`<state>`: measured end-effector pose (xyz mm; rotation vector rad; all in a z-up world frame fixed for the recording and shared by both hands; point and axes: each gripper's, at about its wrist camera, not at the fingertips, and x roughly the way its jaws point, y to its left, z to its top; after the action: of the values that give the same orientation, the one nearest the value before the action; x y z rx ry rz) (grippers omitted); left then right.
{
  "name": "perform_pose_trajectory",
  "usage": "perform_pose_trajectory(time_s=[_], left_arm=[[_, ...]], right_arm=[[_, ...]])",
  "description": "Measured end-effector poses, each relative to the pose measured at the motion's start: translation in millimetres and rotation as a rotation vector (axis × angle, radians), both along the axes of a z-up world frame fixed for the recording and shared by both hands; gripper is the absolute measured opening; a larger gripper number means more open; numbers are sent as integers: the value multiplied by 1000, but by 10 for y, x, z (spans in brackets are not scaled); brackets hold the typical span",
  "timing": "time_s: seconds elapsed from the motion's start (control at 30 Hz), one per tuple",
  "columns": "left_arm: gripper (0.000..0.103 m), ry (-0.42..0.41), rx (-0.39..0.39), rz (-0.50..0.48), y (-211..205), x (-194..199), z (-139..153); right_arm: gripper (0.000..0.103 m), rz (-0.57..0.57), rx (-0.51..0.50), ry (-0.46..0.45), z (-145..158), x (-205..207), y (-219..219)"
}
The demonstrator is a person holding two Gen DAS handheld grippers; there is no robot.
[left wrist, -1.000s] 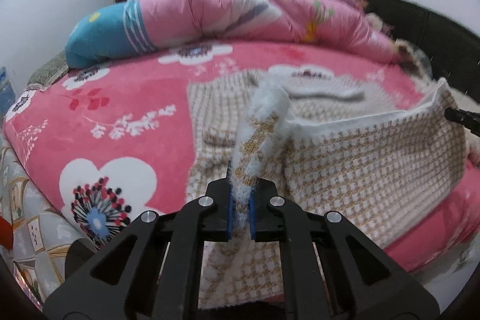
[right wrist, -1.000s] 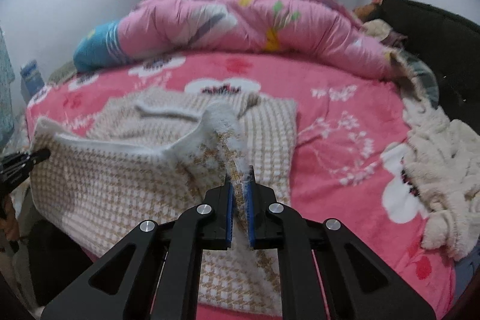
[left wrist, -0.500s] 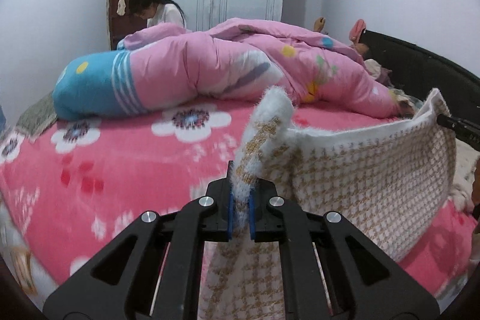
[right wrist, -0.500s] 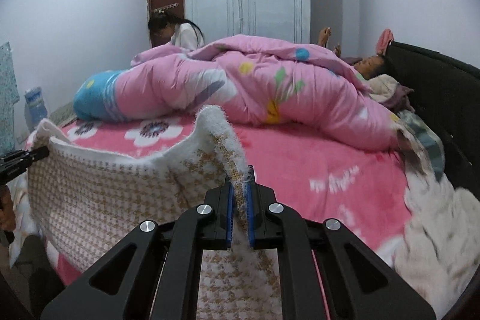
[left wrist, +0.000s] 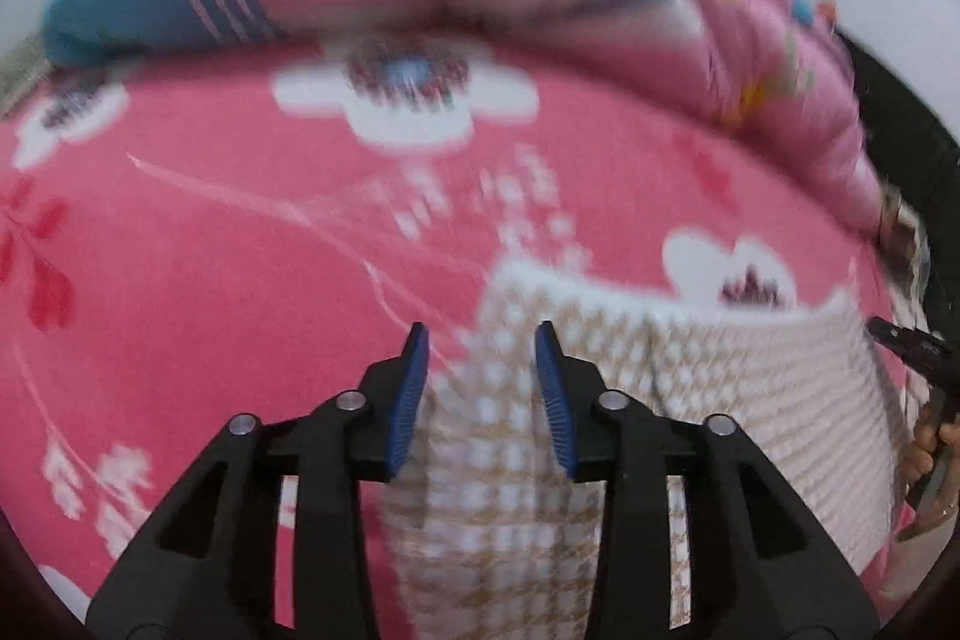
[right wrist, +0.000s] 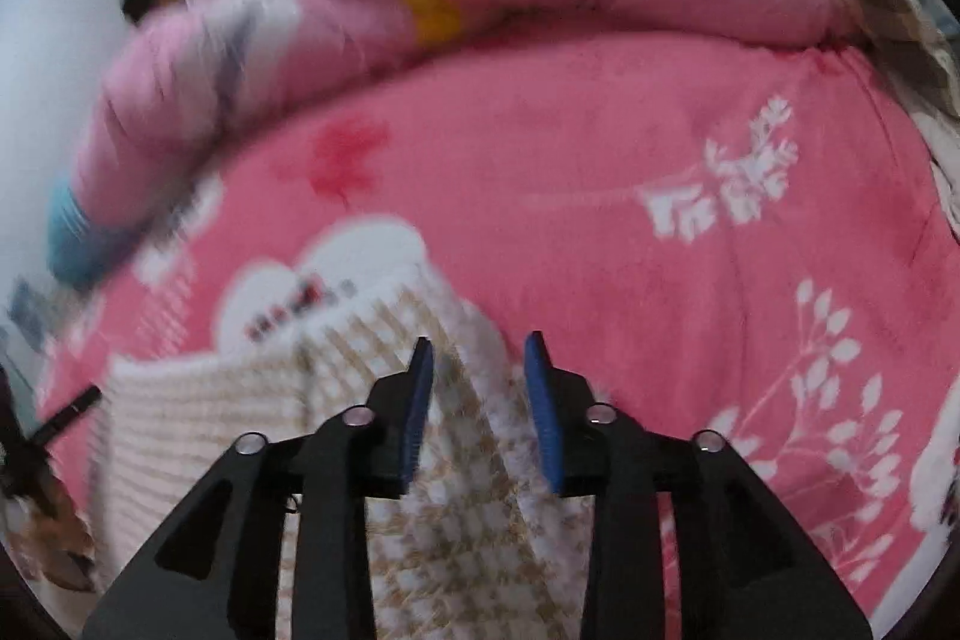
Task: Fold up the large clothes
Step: 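Fold the held side over the coat and open the left tool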
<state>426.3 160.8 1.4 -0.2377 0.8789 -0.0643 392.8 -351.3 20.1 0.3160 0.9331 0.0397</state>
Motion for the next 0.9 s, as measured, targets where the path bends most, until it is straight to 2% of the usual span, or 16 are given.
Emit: perform_pose_trajectory(time_s=[0.07, 0.1, 0.17, 0.2, 0.27, 0.3, 0.37, 0.43, 0.5, 0.57, 0.63, 0.7, 0.77, 0.83, 0.87, 0.9], left_arm=[[41, -50, -37, -46, -44, -25, 147], [41, -45, -58, -75, -91, 17, 176], [43, 1, -88, -146, -320, 148, 99], [44, 29, -82, -161, -395, 211, 27], [44, 109, -37, -115, -453, 362, -249], [44, 134, -27, -73, -405, 431, -326], [44, 152, -71, 66, -113, 379, -425], [44, 138, -108, 123, 129, 221, -380], [44, 97, -52, 136, 188, 60, -222], [44, 29, -26, 81, 88, -133, 7], [44, -25, -26, -66, -250, -361, 234], [47, -27, -36, -197, -580, -476, 299], [50, 14, -20, -282, -972, -572, 186], [52, 90, 65, -265, -1167, -572, -89], [52, 135, 105, -254, -1240, -554, -324], [52, 125, 119, -251, -1241, -590, -403]], right_arm=[[41, 43, -44, -77, 172, -54, 121], [42, 85, -26, -83, 184, -28, 207], [46, 160, 38, -59, 121, 72, 393], [48, 205, 73, -18, 15, 159, 523], [48, 231, 111, 52, -209, 316, 644], [48, 201, 101, 94, -373, 392, 630], [48, 84, 44, 133, -513, 443, 449], [48, -30, -51, 118, -399, 325, 301], [49, -81, -189, 74, -199, 134, 296], [56, -23, -180, 9, -7, -117, 429], [57, 102, -139, -37, 116, -407, 689], [58, 250, -115, -58, 128, -666, 1038], [58, 348, -103, -46, 53, -791, 1303], [59, 362, -156, 16, -222, -841, 1477], [62, 364, -169, 38, -347, -814, 1508], [62, 377, -181, 37, -486, -811, 1535]])
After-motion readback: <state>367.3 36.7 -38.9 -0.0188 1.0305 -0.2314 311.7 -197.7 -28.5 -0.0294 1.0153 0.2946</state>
